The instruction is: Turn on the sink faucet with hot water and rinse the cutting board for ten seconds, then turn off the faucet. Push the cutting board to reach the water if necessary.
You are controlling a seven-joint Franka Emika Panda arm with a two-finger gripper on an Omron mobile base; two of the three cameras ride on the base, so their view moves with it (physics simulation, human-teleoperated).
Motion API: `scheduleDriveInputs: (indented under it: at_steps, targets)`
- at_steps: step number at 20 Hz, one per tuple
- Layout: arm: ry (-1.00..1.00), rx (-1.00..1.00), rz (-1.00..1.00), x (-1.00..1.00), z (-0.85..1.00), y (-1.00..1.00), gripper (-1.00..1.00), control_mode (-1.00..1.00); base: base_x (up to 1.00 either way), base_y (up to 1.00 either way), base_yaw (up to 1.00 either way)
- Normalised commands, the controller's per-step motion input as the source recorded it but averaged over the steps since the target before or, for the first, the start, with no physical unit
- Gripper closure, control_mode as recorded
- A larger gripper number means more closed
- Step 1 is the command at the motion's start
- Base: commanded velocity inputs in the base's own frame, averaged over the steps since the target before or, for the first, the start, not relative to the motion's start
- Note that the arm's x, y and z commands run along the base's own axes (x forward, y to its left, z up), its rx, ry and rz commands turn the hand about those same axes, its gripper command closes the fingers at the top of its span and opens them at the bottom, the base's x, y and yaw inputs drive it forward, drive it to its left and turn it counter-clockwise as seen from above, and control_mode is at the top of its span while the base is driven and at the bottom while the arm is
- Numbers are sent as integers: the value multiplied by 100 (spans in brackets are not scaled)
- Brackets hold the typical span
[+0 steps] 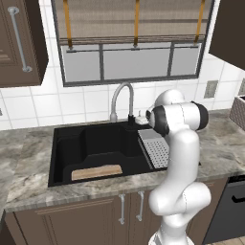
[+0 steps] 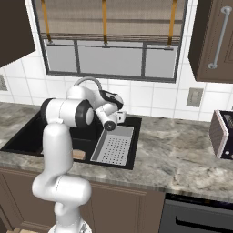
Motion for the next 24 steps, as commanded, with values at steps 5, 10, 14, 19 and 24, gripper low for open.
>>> scheduleDriveInputs:
  at_steps: [5, 10, 14, 19, 24]
  targets:
    - [0, 0, 0, 13, -9, 0, -100, -100, 0, 0, 0]
    - [0, 0, 0, 14, -6, 0, -100, -100, 0, 0, 0]
    - [0, 0, 0, 4, -5, 2, -100, -100, 0, 0, 0]
    - [0, 0, 0, 6, -3, 8, -100, -100, 0, 0, 0]
    - [0, 0, 0, 10, 0, 8, -100, -100, 0, 0, 0]
